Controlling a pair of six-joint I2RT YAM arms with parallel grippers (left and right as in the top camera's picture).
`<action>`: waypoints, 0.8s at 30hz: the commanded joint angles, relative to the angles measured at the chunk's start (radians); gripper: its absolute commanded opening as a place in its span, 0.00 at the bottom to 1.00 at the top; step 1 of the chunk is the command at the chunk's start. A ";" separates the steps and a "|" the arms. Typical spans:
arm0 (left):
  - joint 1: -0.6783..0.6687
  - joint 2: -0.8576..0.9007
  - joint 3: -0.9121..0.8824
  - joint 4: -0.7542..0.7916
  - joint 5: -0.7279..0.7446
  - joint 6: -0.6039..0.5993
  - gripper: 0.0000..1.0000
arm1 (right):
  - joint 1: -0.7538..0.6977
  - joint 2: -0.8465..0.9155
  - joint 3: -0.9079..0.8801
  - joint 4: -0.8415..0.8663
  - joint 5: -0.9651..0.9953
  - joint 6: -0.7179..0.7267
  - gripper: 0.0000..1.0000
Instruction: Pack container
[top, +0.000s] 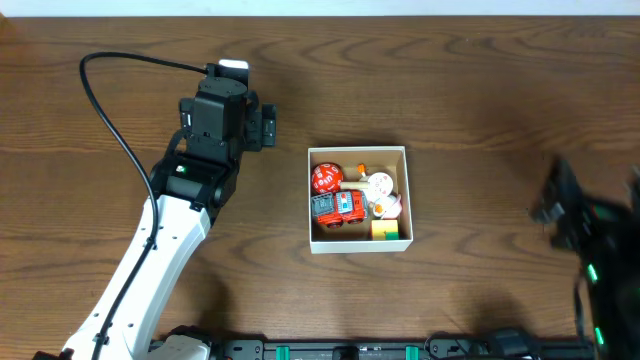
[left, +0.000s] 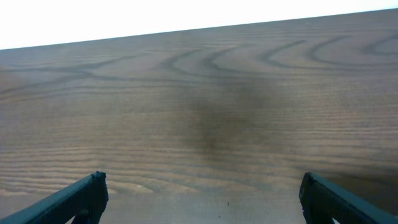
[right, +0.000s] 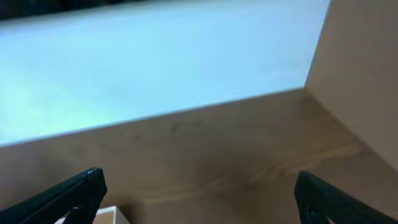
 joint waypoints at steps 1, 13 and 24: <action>0.003 -0.010 0.008 0.000 -0.012 -0.005 0.98 | 0.006 -0.111 0.000 -0.031 -0.005 -0.003 0.99; 0.003 -0.010 0.008 -0.003 -0.012 -0.005 0.98 | -0.073 -0.413 -0.173 -0.088 -0.163 -0.002 0.99; 0.003 -0.010 0.008 -0.004 -0.012 -0.005 0.98 | -0.177 -0.577 -0.739 0.327 -0.266 -0.003 0.99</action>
